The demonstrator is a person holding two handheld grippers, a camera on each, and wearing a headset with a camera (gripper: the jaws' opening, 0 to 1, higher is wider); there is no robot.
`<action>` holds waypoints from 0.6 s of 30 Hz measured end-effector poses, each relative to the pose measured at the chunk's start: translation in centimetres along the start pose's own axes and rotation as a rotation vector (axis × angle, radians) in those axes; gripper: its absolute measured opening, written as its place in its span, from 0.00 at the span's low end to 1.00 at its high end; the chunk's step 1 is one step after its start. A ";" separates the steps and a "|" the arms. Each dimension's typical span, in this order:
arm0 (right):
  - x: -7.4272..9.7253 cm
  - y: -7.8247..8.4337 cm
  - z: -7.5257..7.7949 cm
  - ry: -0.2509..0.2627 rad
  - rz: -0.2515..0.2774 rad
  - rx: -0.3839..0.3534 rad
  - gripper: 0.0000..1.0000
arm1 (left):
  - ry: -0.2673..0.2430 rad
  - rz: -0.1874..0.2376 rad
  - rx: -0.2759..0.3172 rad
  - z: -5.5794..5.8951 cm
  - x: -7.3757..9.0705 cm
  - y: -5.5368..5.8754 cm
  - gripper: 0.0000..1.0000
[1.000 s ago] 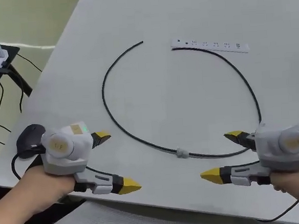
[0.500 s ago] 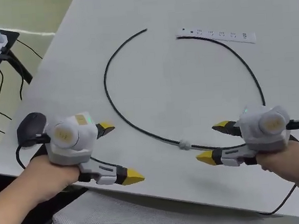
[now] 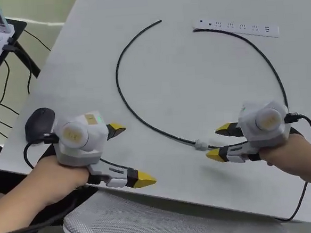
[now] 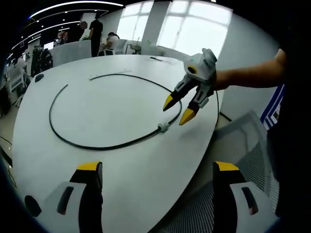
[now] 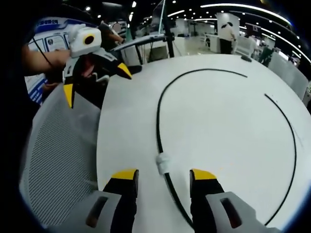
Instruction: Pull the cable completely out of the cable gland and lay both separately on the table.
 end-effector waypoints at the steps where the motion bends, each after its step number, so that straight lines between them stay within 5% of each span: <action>1: -0.1 0.0 0.0 -0.005 -0.005 0.007 0.38 | 0.001 -0.002 0.000 0.0 0.0 0.0 0.94; 18: -2.4 0.7 -0.2 -0.062 -0.076 0.055 0.20 | 0.002 0.003 0.012 0.2 0.1 0.6 0.93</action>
Point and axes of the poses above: the centre of the closed fingertips' face, and the gripper's own axes: x roughly backward along the fingers, z roughly to its right, y roughly out of its underside, the point moved 6 cm from there along x, roughly backward along the fingers, and after that the axes turned 6 degrees about y, right-handed, at the moved point
